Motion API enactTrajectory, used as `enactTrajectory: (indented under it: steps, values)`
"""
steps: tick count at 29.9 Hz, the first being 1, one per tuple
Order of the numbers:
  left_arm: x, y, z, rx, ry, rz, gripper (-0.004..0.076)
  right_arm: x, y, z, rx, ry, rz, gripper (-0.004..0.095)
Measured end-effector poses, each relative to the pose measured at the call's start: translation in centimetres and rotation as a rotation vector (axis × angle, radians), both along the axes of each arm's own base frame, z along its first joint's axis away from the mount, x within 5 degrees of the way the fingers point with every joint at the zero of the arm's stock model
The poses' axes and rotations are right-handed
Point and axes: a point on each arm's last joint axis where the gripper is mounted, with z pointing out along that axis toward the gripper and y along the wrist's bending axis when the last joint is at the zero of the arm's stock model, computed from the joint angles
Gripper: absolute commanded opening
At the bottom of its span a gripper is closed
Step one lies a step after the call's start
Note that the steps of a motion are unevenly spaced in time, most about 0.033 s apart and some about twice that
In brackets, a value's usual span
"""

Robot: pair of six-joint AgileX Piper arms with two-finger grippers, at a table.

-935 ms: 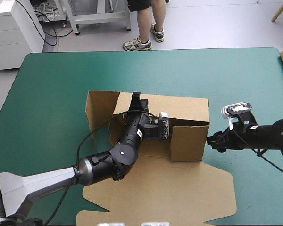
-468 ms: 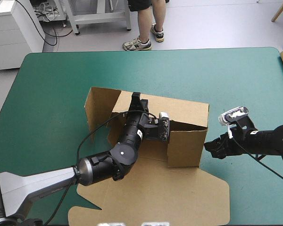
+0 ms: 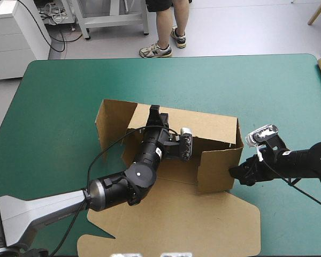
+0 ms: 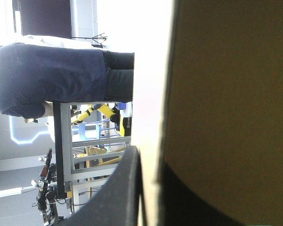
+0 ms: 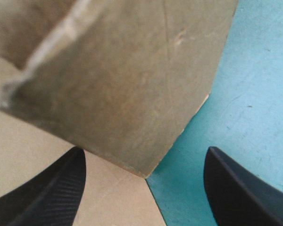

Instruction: Fold the box

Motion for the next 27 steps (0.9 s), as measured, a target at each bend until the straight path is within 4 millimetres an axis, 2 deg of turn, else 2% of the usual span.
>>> enactTrajectory:
  steps: [15,22,27]
  values:
    - [0.1,0.2,0.1,0.004,-0.008,0.019,-0.0008,1.7,1.9,0.6,0.055,-0.155,-0.117,0.0645]
    - [0.1,0.3,0.1,0.003,-0.007,0.035,-0.0008,3.6,1.5,-0.7,0.023,-0.145,-0.185,0.0645]
    - [0.1,0.3,0.0,-0.001,-0.004,0.038,-0.0008,4.4,1.9,-1.9,0.032,-0.093,-0.165,0.0645]
